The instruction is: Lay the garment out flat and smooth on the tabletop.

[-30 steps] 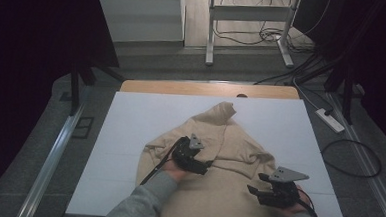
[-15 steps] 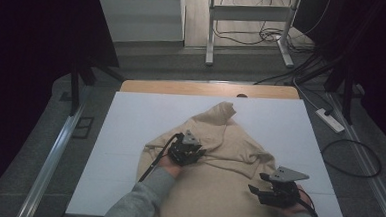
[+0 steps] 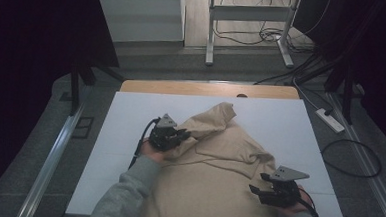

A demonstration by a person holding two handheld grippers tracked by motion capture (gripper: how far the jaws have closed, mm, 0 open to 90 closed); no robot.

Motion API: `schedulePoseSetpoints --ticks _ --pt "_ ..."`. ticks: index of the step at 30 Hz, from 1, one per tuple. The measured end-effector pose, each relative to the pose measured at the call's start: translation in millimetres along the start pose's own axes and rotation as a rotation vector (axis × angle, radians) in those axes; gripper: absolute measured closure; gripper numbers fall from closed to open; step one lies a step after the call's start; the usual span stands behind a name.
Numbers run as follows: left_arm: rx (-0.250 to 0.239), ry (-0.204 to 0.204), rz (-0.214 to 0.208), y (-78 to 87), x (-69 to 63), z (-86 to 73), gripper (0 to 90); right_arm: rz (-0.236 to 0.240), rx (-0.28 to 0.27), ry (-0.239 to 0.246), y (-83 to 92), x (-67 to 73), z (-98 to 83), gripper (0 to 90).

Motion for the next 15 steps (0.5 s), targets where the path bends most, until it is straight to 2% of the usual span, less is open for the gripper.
schedulePoseSetpoints --ticks 2,3,4,5,6,7,8,9,10,11,12,13,14,15 --pt "-0.015 0.032 0.007 6.2 14.6 6.0 80.3 -0.001 0.0 0.0 0.0 -0.1 -0.1 37.5" --pt "-0.025 0.078 0.001 11.3 30.3 10.9 80.3 -0.002 0.004 -0.003 0.1 -0.5 -0.4 37.5" --pt "-0.029 0.107 -0.001 12.8 37.9 12.9 80.4 -0.003 0.004 -0.004 -0.1 -0.7 -0.6 37.5" --pt "-0.029 0.107 -0.001 12.8 37.9 12.9 80.4 -0.003 0.004 -0.004 -0.1 -0.7 -0.6 37.5" --pt "-0.03 0.148 -0.003 14.7 53.5 14.5 80.5 -0.007 0.003 -0.004 0.2 -1.1 -0.4 37.5" --pt "-0.03 0.165 0.0 15.0 60.8 14.6 80.6 -0.007 0.001 -0.003 0.4 -1.0 -0.1 37.5" --pt "-0.03 0.165 0.0 15.0 60.8 14.6 80.6 -0.007 0.001 -0.003 0.4 -1.0 -0.1 37.5" --pt "-0.027 0.197 0.008 14.9 74.0 14.2 80.6 -0.006 0.0 -0.002 0.5 -1.0 0.1 37.5" --pt "-0.027 0.197 0.008 14.9 74.0 14.2 80.7 -0.006 0.0 -0.002 0.5 -1.0 0.1 37.5" --pt "-0.024 0.221 0.02 14.3 86.4 13.7 80.7 -0.006 0.001 -0.003 0.4 -1.3 0.0 37.5" --pt "-0.024 0.221 0.02 14.3 86.4 13.7 80.8 -0.006 0.001 -0.003 0.4 -1.3 0.0 37.5" --pt "-0.021 0.232 0.027 13.2 92.5 13.2 80.8 -0.006 0.002 -0.004 0.3 -1.4 -0.2 37.5" --pt "-0.021 0.267 0.044 11.1 105.5 12.8 81.1 -0.004 0.003 -0.003 0.2 -1.1 -0.3 37.4" --pt "-0.021 0.267 0.044 11.1 105.5 12.8 81.2 -0.004 0.003 -0.003 0.2 -1.1 -0.3 37.4"
Point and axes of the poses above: each handheld gripper's, and its own axes: y roughly backward along the jaws, z roughly out of its top, x roughly to its left, the point moved 8 cm from there along -y, roughly forward along the jaws, and after that the axes turned 10 degrees about z, right-handed, at the moved point
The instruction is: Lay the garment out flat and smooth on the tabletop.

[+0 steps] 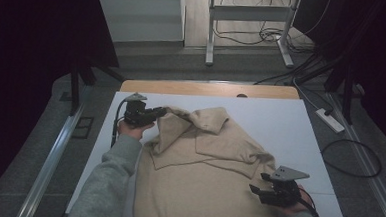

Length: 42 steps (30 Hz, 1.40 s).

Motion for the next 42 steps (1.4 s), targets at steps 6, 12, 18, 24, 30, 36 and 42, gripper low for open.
schedulePoseSetpoints --ticks 6,12,18,24,30,36,42 --pt "0.0 0.052 0.078 -10.7 40.2 14.8 81.2 -0.001 0.003 -0.001 -0.5 -0.5 -0.4 37.4" --pt "0.116 0.161 0.209 -37.9 82.1 -4.9 63.1 -0.003 0.01 0.0 -0.7 -0.4 -1.6 37.4" --pt "0.073 -0.009 0.105 -27.1 44.9 -3.4 48.3 -0.01 0.006 -0.007 0.6 -2.2 -2.8 37.4" --pt "0.073 -0.097 0.038 -6.5 14.4 -15.7 38.7 -0.01 0.006 0.005 0.2 0.6 -1.5 37.4" --pt "0.082 -0.135 0.006 4.7 -4.8 -44.2 33.8 -0.009 0.003 0.014 0.5 1.8 -0.8 37.5" --pt "0.077 -0.157 -0.022 16.8 -22.0 -71.0 28.8 -0.005 0.006 0.018 -1.3 2.7 -0.6 37.2" --pt "0.053 -0.16 -0.045 23.3 -32.8 -85.1 27.1 -0.006 0.014 0.019 -2.0 2.5 -1.5 36.9"
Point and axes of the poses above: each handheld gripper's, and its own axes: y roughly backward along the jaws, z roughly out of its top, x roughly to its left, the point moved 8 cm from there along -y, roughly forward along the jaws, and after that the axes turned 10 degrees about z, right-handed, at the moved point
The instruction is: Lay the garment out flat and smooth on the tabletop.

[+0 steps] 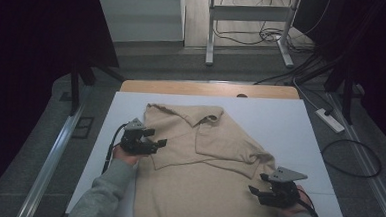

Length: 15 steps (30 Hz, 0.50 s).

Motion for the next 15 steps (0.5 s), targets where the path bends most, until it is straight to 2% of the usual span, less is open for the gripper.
schedulePoseSetpoints --ticks 2,12,13,15 --pt "-0.003 0.003 -0.011 2.5 -3.4 -3.9 26.9 0.001 0.0 -0.001 -0.2 -0.1 -0.3 36.9" --pt "-0.003 -0.006 -0.006 13.4 -14.4 -22.6 24.5 -0.006 0.004 0.001 -1.5 -0.5 -1.3 36.6" --pt "0.002 -0.019 0.009 18.1 -16.5 -26.5 24.0 -0.007 0.002 0.007 -1.4 -0.4 -0.9 36.6" --pt "-0.006 -0.015 0.003 24.3 -19.5 -30.3 24.0 -0.01 0.0 0.006 -1.5 -0.5 -0.4 36.6"
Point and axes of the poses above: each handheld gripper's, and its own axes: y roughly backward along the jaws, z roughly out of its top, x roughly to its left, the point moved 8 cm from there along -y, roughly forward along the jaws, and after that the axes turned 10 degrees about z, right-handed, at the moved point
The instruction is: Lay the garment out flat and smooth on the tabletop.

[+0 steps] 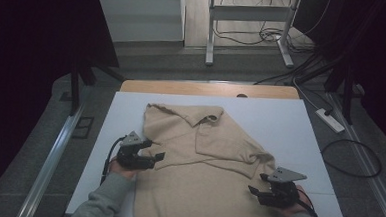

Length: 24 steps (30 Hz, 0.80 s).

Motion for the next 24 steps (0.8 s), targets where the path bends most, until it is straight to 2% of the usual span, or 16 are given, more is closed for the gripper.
schedulePoseSetpoints --ticks 4,6,12,13,16,20,21,23,24 --pt "-0.006 0.006 -0.001 7.9 -3.3 -7.5 24.0 0.015 -0.01 -0.006 -1.2 2.1 1.9 36.6" --pt "-0.001 0.012 -0.001 14.6 -5.0 -14.3 23.8 0.013 -0.01 0.009 -3.5 4.8 4.8 36.2" --pt "-0.012 0.036 -0.004 24.9 -5.8 -20.5 23.6 0.025 -0.022 0.03 -7.9 10.9 13.6 35.5" --pt "-0.012 0.037 -0.005 26.3 -6.1 -21.5 23.5 0.048 -0.032 0.029 -10.3 15.6 20.1 35.2" --pt "-0.008 0.038 -0.005 27.0 -6.3 -22.8 23.5 0.065 -0.038 0.06 -16.4 22.0 33.1 35.2" --pt "0.002 0.035 -0.011 25.3 -6.8 -24.7 23.3 0.068 -0.048 0.104 -27.7 27.9 56.3 35.2" --pt "0.006 0.034 -0.014 24.5 -6.7 -25.0 23.3 0.068 -0.048 0.104 -27.7 27.9 56.3 35.2" --pt "0.009 0.037 -0.017 23.6 -6.4 -25.3 23.2 0.085 -0.053 0.13 -42.5 31.5 79.3 35.2" --pt "0.009 0.039 -0.018 23.3 -6.2 -25.5 23.2 0.085 -0.053 0.13 -42.5 31.5 79.3 35.2"
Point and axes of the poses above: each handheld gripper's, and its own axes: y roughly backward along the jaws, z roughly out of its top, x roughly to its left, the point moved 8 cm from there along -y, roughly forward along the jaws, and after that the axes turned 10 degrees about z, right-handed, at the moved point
